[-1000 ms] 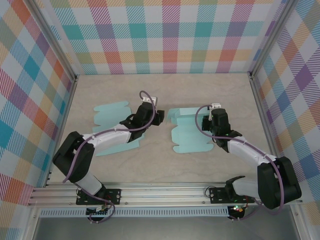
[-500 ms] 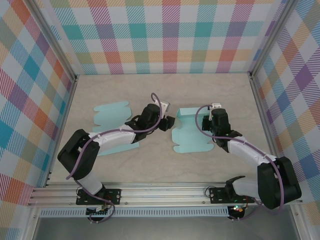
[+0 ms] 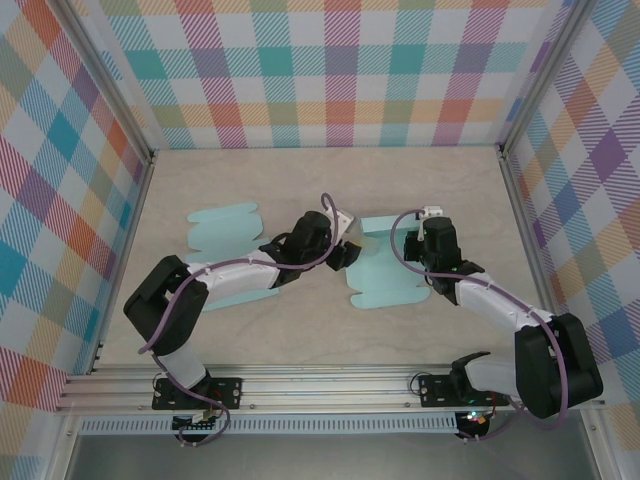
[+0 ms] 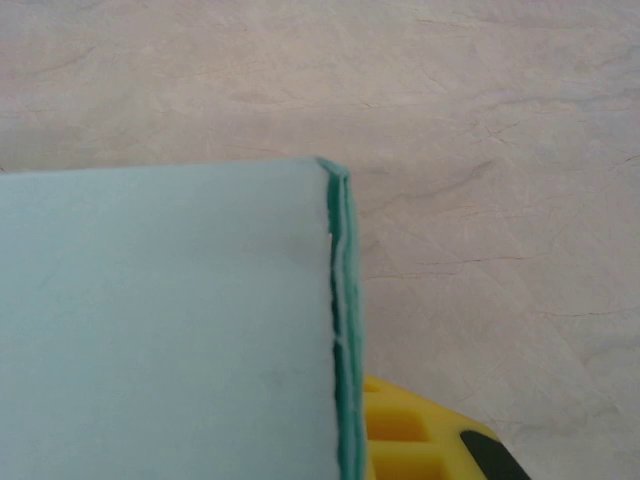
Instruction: Fold the paper box
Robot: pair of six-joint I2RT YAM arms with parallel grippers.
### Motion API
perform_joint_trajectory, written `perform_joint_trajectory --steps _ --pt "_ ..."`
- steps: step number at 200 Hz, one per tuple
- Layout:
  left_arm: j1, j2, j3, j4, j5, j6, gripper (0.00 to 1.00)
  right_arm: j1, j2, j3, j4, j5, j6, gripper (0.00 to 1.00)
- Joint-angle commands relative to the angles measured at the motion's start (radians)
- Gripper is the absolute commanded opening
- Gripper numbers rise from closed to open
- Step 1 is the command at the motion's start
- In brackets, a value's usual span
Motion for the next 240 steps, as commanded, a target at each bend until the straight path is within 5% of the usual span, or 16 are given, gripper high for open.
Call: perform_joint_trajectory --steps 1,172,240 --pt "-0.016 0.016 0.049 0.041 0.033 0.057 0.57 0.008 -0.014 0.004 0.033 -0.016 0.006 0.00" --pt "-0.025 -0.011 0.118 -0.201 0.061 0.307 0.58 0.008 -0.018 0.001 0.035 -0.015 0.010 0.00" --pt "-0.026 0.024 0.162 -0.160 0.024 0.321 0.47 0.008 -0.017 0.002 0.035 -0.016 0.008 0.00"
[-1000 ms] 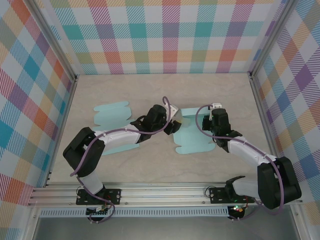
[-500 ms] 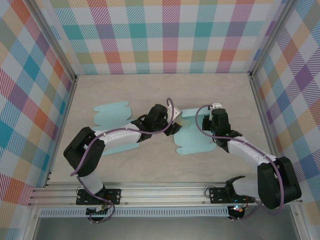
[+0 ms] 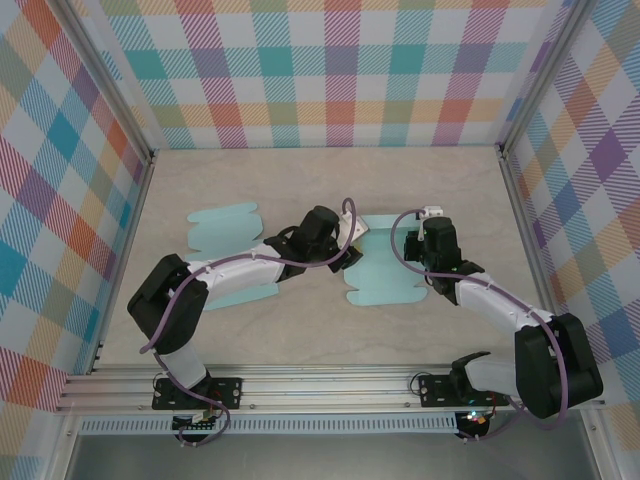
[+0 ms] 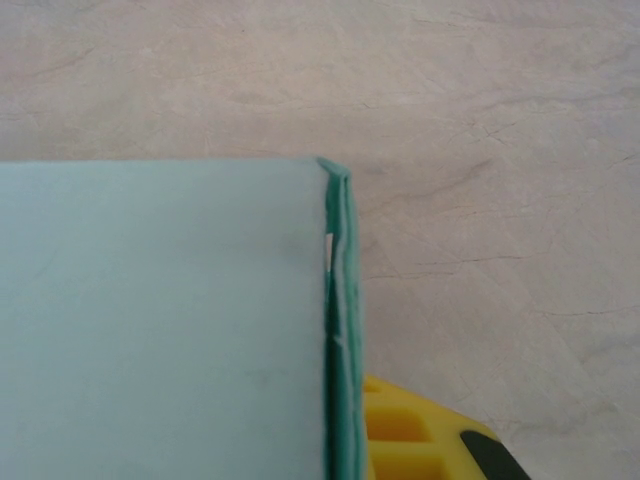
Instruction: Fold the paper box
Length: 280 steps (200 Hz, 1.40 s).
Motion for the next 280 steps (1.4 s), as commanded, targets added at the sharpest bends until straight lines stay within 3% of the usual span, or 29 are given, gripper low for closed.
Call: perform_joint_trajectory --steps 1,69,116,178,204,280 --pt "-0.008 0.006 0.050 0.029 0.005 0.024 0.47 0.008 -0.017 0.002 0.035 -0.020 0.004 0.00" --pt "-0.051 0.049 0.044 0.217 -0.167 -0.006 0.48 0.008 -0.016 0.003 0.035 -0.033 -0.002 0.00" --pt "-0.085 0.076 0.046 0.317 -0.301 -0.012 0.29 0.008 -0.016 0.001 0.035 -0.039 -0.006 0.00" --pt "-0.087 0.097 0.056 0.389 -0.364 -0.071 0.27 0.008 -0.017 0.000 0.039 -0.046 -0.007 0.00" --pt "-0.087 0.104 0.058 0.418 -0.444 -0.112 0.20 0.008 -0.015 0.002 0.036 -0.050 -0.008 0.00" --pt "-0.095 0.146 0.060 0.540 -0.777 -0.318 0.17 0.016 0.014 0.047 -0.006 -0.093 0.052 0.00"
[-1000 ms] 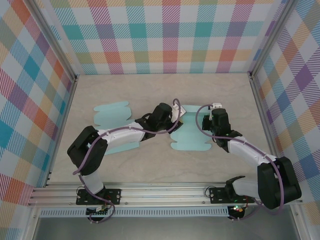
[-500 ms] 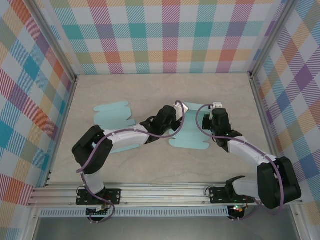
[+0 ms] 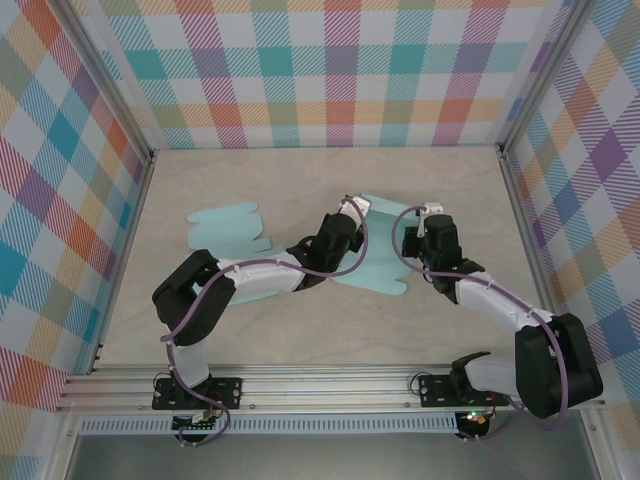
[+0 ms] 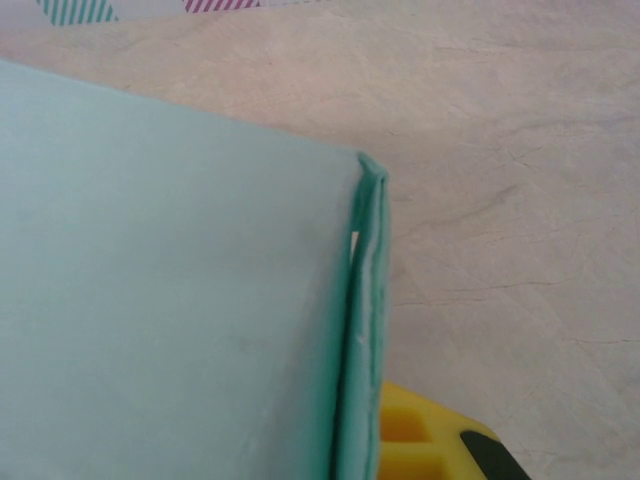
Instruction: Fold the paper box
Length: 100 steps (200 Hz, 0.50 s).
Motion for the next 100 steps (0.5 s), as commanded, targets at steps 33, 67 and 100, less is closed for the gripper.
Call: perform_joint_trajectory --steps 33,67,100 --pt "-0.004 0.039 0.102 0.012 -0.428 -0.215 0.15 0.064 0.002 0.055 -0.063 0.016 0.039 0.00" --pt "0.026 0.041 0.172 -0.251 -0.532 -0.460 0.15 0.112 0.014 0.088 -0.090 0.063 0.074 0.00" --pt "0.068 0.028 0.205 -0.484 -0.533 -0.649 0.15 0.152 0.033 0.101 -0.097 0.119 0.132 0.00"
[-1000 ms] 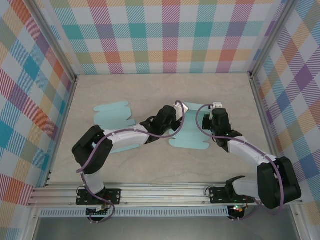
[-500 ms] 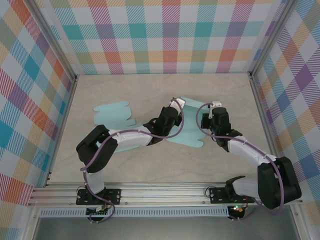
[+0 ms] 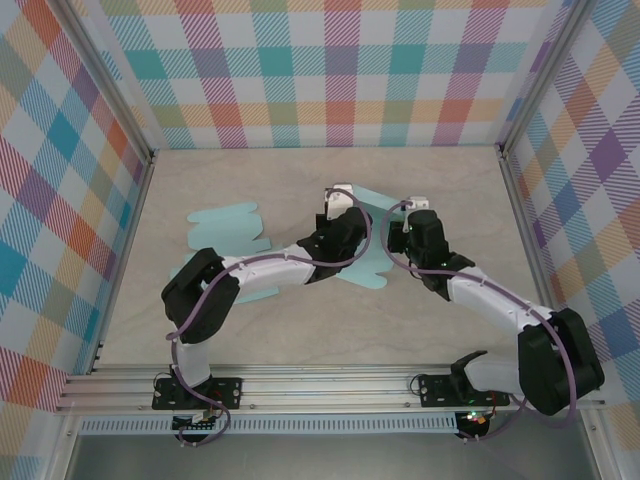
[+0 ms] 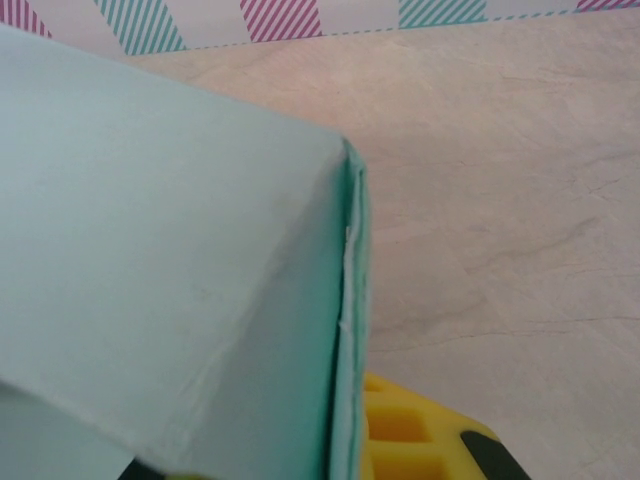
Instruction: Fold the paper box
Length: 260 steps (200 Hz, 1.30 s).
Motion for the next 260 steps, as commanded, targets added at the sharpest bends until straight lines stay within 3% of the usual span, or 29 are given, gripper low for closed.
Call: perform_joint_trajectory --steps 1,17,42,69,106,176,227,242,260 --pt "0.083 -0.019 0.036 -0.214 -0.145 -0.238 0.15 0.024 0.012 0.020 -0.061 0.050 0.063 0.00" --pt "0.106 -0.044 0.015 -0.234 -0.078 -0.266 0.17 0.035 0.025 0.030 -0.078 0.062 0.110 0.00" --pt "0.115 -0.104 -0.085 -0.061 0.151 -0.139 0.29 0.045 0.052 0.086 -0.194 0.064 0.220 0.00" --pt "0.115 -0.160 -0.139 -0.043 0.345 -0.083 0.40 0.060 0.082 0.143 -0.320 0.061 0.302 0.00" --pt "0.114 -0.237 -0.254 -0.009 0.477 -0.067 0.43 0.082 0.101 0.180 -0.417 0.041 0.374 0.00" --pt "0.108 -0.288 -0.368 0.075 0.451 0.018 0.48 0.142 0.135 0.231 -0.493 0.053 0.406 0.00" --pt "0.063 -0.278 -0.359 0.159 0.285 0.186 0.56 0.182 0.160 0.261 -0.538 0.078 0.424 0.00" --pt "0.061 -0.268 -0.346 0.152 0.265 0.215 0.52 0.186 0.161 0.263 -0.542 0.078 0.428 0.00" --pt "0.060 -0.253 -0.326 0.123 0.238 0.231 0.37 0.189 0.157 0.265 -0.549 0.078 0.430 0.00"
